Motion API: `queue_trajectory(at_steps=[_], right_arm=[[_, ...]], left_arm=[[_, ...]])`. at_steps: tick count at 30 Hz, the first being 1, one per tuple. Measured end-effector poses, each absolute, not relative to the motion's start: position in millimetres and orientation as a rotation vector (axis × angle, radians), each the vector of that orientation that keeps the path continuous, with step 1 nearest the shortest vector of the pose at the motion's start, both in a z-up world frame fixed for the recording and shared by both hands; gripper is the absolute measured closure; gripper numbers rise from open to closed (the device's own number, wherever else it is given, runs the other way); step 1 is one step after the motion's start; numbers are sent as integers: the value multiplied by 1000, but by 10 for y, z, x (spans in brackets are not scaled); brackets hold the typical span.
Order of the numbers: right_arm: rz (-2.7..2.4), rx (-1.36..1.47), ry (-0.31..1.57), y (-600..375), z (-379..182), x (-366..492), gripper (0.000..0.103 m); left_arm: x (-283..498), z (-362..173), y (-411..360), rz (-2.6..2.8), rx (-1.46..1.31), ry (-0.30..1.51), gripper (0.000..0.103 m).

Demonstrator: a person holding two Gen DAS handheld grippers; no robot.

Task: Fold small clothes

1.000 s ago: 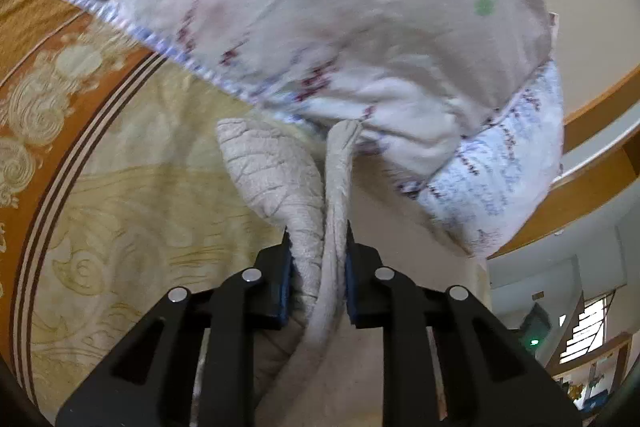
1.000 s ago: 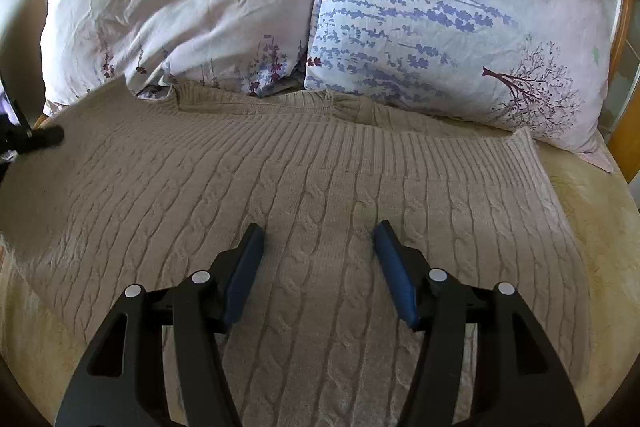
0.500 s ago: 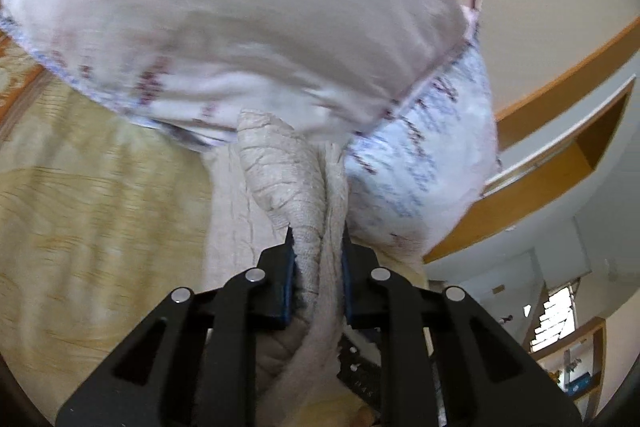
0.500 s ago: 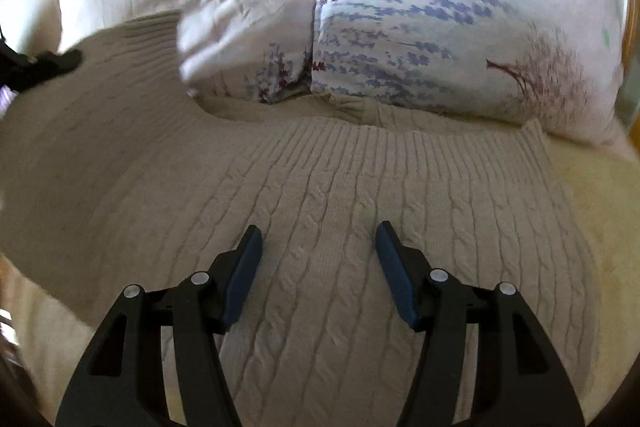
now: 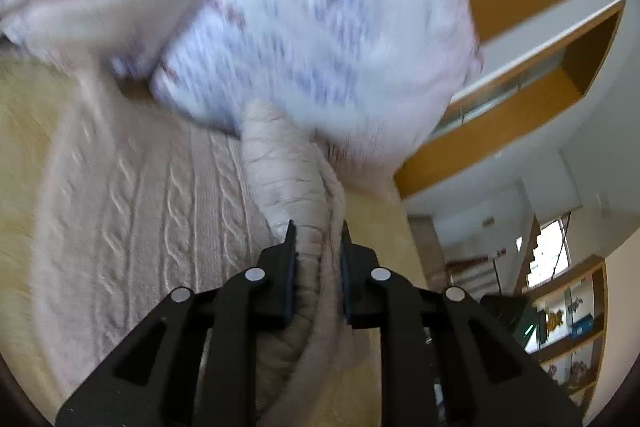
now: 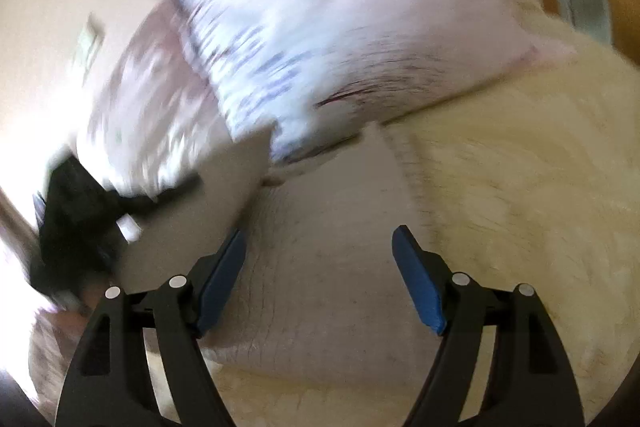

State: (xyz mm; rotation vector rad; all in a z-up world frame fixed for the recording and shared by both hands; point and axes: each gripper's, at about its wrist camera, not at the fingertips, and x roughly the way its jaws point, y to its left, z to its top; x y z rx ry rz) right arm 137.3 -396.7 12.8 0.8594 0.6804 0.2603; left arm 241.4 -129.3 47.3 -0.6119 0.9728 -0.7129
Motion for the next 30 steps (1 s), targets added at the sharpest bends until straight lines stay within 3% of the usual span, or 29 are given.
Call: queue_trajectory(at_steps=[4,5,8,11,14,19,23,28,30], right_arm=[[294,934,702,-4128,105,1368,26],[312,935,710,-4108,123,1401,26],[404,984,754,-4075,136,1487,26],[498,1028,827,-3992,76,1610,26],[522,1013,902,-3854,8,1761,26],[546,938,996,-3597,-85,1930,31],[614,907,1020,-3450,-102,2001,46],[617,966,995,-3414,-175,2194,49],[592,1028,978,-3473,-239,2307,55]], left_arm=[[2415,283,-1481,-891,-695,1065,81],[2394,307,-1481,-910,-689,1063,75],[2188,559,-1192,-921,-631,940,42],[2027,752,-756,-760,-533,815,29],[2036,727,-424,-578,-451,799,26],[2203,363,-190,-459,-455,929,26],[2212,151,-187,-490,-502,997,26],[2244,76,-303,-559,-527,1023,27],[2241,36,-315,-578,-543,1039,27]])
